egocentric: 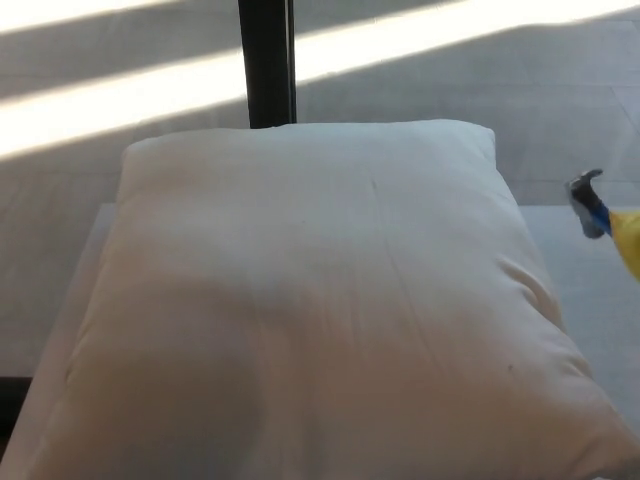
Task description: A hammer is kept on the right hand side and a pillow is kept on the left hand side on the desk infront of the robot and the robot uses its right hand to pick up the hammer and makes a downward swinging motion to hit the pillow
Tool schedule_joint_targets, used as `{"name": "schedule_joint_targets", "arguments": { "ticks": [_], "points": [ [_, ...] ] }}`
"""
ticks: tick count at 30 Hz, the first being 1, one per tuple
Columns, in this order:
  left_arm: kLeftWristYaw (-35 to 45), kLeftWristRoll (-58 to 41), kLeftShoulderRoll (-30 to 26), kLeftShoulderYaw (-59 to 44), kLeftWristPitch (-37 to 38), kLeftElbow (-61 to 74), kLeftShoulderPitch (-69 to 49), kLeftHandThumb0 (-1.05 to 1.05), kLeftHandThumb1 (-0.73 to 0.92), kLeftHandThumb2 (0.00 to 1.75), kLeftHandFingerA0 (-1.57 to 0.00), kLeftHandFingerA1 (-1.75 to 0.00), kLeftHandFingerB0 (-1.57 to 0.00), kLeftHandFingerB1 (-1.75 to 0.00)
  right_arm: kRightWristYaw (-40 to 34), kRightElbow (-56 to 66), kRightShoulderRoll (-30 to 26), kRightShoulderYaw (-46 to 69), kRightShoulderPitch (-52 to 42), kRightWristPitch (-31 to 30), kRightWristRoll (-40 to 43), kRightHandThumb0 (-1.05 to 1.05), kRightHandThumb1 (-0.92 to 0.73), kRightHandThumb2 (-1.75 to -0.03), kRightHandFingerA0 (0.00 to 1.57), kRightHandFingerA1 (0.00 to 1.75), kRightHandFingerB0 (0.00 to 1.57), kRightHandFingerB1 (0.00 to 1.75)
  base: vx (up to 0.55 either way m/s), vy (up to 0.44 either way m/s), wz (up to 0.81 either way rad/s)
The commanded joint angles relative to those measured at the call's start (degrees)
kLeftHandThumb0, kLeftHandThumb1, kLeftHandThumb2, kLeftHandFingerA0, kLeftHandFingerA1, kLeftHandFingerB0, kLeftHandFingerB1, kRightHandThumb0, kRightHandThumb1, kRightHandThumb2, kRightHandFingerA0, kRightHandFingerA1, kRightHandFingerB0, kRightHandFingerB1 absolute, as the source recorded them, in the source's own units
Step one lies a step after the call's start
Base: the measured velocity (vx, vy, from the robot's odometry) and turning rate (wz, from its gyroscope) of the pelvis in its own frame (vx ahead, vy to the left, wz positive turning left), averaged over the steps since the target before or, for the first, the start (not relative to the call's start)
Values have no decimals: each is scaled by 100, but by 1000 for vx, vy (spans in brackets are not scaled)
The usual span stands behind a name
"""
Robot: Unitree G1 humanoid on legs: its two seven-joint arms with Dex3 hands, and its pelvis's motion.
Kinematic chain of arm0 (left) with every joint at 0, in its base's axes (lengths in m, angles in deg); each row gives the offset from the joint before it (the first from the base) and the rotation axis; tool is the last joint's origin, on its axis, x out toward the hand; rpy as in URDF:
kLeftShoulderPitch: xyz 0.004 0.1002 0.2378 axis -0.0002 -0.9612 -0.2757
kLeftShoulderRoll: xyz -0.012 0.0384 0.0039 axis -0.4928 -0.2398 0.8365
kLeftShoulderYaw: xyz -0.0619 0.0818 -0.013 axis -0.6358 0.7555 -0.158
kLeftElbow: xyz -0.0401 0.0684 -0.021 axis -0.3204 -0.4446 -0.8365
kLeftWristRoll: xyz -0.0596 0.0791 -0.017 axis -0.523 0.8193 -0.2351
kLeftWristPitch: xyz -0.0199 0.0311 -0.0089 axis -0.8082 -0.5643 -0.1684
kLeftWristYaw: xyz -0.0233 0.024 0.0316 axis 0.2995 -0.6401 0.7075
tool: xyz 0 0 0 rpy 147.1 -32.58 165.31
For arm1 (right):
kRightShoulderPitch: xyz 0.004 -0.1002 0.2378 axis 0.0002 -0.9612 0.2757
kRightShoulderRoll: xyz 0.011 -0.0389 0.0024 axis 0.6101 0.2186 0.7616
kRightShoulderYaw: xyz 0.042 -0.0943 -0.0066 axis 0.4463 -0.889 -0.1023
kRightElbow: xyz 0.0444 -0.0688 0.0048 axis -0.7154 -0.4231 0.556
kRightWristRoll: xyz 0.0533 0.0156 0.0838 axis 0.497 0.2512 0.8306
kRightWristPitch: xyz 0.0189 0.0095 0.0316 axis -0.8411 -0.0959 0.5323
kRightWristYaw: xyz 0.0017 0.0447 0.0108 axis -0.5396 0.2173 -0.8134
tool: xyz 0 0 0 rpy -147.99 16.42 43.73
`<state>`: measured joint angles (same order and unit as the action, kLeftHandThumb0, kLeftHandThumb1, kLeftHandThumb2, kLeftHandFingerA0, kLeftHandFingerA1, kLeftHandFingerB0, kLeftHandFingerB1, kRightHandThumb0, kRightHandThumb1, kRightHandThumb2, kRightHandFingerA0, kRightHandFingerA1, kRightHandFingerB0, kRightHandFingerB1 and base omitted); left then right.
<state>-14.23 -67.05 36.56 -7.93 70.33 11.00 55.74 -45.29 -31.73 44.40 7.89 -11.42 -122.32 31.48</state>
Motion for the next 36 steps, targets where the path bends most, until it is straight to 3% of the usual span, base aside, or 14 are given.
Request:
{"name": "schedule_joint_targets", "arguments": {
  "ticks": [1, 3, 4, 5, 8, 15, 16, 17, 20, 21, 22, 25, 27, 36],
  "points": [
    [10, -147, -122, -104, 147, 61, -84, -56, 63, 59, -72, -51, -62, -49, -806, 209, -500, -1565, -1283, 3559, -1896, -27, -59, -108, 115, 134, 88, 114, 0, 0, 0],
    [9, -226, -105, -170, 74, 58, -52, -55, 62, 59, -73, -52, -63, -49, -895, 197, -550, -1673, -1331, 3678, -1991, -26, -57, -108, 114, 133, 88, 113, 0, 0, 0],
    [35, -238, -103, -181, 90, 60, -62, -55, 61, 59, -73, -51, -63, -49, -1184, 38, -613, -1917, -1355, 3857, -2268, -15, -60, -89, 95, 169, 74, 131, 0, 0, 0],
    [44, -255, -98, -195, 81, 73, -67, -55, 61, 59, -73, -52, -65, -49, -1386, -76, -652, -2072, -1379, 3995, -2439, -20, -61, -84, 89, 172, 75, 139, 0, 0, 0],
    [68, -201, -117, -156, 143, 64, -95, -55, 65, 60, -70, -51, -59, -48, -1884, -441, -733, -2462, -1460, 4359, -2844, -22, -61, -82, 105, 169, 83, 126, 0, 0, 0],
    [155, -242, -146, -191, 88, 8, -63, -54, 65, 60, -71, -51, -60, -48, -1977, -362, -852, -2910, -1858, 4962, -3061, -21, -64, -81, 86, 162, 83, 118, 0, 0, 0],
    [99, -223, -141, -179, 90, -3, -49, -54, 63, 59, -72, -51, -62, -48, -1837, -340, -854, -2901, -1914, 5036, -2982, -20, -64, -83, 87, 157, 87, 108, 0, 0, 0],
    [94, -220, -135, -180, 112, -12, -46, -53, 64, 59, -70, -52, -61, -49, -1614, -327, -900, -2977, -1946, 5091, -2955, -22, -69, -72, 80, 127, 71, 66, 0, 0, 0],
    [115, -182, -133, -142, 148, 20, -66, -56, 64, 60, -70, -51, -59, -48, -674, -252, -1053, -3255, -1967, 5010, -2817, -29, -69, -61, 62, 116, 43, 38, 0, 0, 0],
    [113, -182, -136, -141, 147, 22, -60, -56, 64, 60, -70, -51, -59, -48, -681, -264, -1057, -3263, -1960, 5023, -2809, -29, -69, -61, 62, 116, 43, 38, 0, 0, 0],
    [56, -179, -119, -140, 142, 50, -53, -54, 65, 60, -72, -52, -63, -50, -482, -161, -1200, -3638, -1907, 4678, -3053, -50, -70, -62, 20, 56, 23, 29, 0, 0, 0],
    [75, -197, -119, -151, 107, 70, -59, -55, 65, 60, -70, -51, -62, -49, -416, -92, -1290, -3875, -1878, 4483, -3145, -54, -67, -61, 10, 47, 21, 28, 0, 0, 0],
    [82, -176, -136, -135, 108, 69, -44, -55, 66, 60, -69, -51, -59, -48, -144, -2, -1381, -4136, -1796, 4073, -3216, -85, -54, -84, 0, 12, 7, 14, 0, 0, 0],
    [26, -217, -137, -235, 54, 6, 5, -50, 65, 59, -72, -52, -62, -49, 148, 90, -1629, -4585, -1629, 3583, -3154, -94, -59, -92, 0, 19, 0, 0, 0, 0, 0]
  ]
}}
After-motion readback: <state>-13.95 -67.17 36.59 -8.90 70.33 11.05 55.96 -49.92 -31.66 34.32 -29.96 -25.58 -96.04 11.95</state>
